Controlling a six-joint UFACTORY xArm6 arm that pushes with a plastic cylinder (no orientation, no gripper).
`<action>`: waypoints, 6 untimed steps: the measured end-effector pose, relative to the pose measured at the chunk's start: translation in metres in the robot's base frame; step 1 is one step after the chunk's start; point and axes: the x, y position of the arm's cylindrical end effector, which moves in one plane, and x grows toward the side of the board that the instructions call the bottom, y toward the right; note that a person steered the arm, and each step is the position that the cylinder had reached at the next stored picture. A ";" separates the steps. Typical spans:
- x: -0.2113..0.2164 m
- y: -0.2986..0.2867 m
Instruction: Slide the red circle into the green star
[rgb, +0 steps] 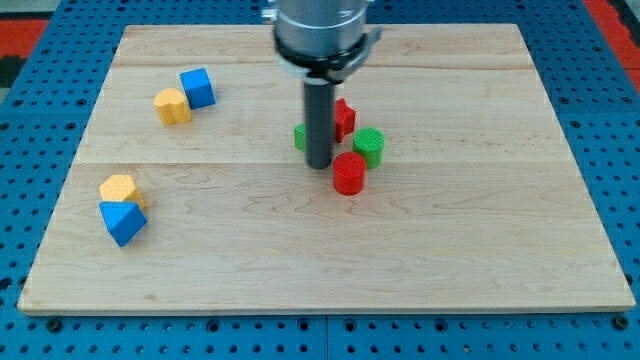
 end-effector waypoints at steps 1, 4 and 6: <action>0.043 0.001; 0.021 0.031; 0.029 0.076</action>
